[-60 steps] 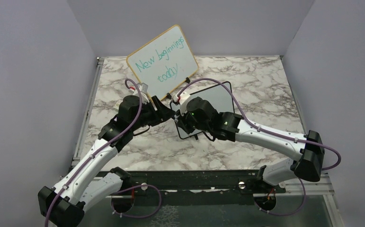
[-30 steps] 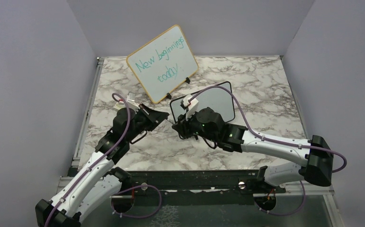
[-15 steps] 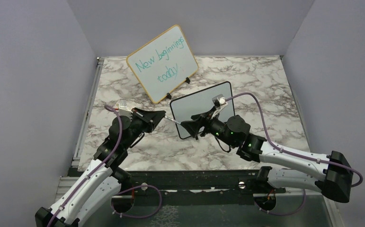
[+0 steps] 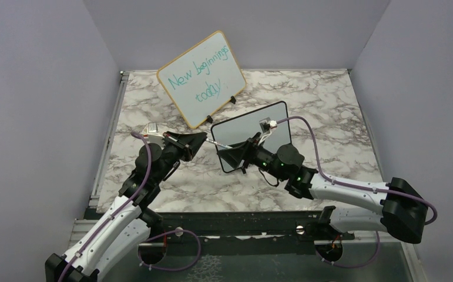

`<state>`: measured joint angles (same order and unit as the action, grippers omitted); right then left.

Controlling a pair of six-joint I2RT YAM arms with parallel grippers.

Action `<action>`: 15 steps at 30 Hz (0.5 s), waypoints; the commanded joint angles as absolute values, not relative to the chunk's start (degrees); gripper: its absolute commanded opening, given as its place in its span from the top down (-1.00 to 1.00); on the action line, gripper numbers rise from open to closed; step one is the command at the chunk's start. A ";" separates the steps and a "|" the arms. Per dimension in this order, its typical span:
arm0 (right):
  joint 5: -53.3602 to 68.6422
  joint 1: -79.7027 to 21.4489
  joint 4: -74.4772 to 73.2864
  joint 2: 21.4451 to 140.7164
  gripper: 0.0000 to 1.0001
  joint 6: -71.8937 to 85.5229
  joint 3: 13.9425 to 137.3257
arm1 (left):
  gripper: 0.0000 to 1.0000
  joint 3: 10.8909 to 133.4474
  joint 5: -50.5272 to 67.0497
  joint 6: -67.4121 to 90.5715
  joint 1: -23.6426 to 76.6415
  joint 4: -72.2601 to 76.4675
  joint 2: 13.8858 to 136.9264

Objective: Write a sentence on the whiteboard
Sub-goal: Open the whiteboard marker at the center of the board.

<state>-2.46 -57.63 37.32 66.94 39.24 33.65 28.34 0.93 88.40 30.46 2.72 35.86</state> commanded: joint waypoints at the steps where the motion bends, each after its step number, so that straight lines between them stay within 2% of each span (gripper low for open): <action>1: -1.24 -57.22 43.24 68.77 -0.24 42.65 35.45 | 1.00 27.39 2.46 91.49 30.41 5.90 36.11; 15: 2.48 -56.12 43.31 70.78 -0.01 45.97 38.32 | 1.00 26.64 2.80 91.93 30.41 6.84 36.39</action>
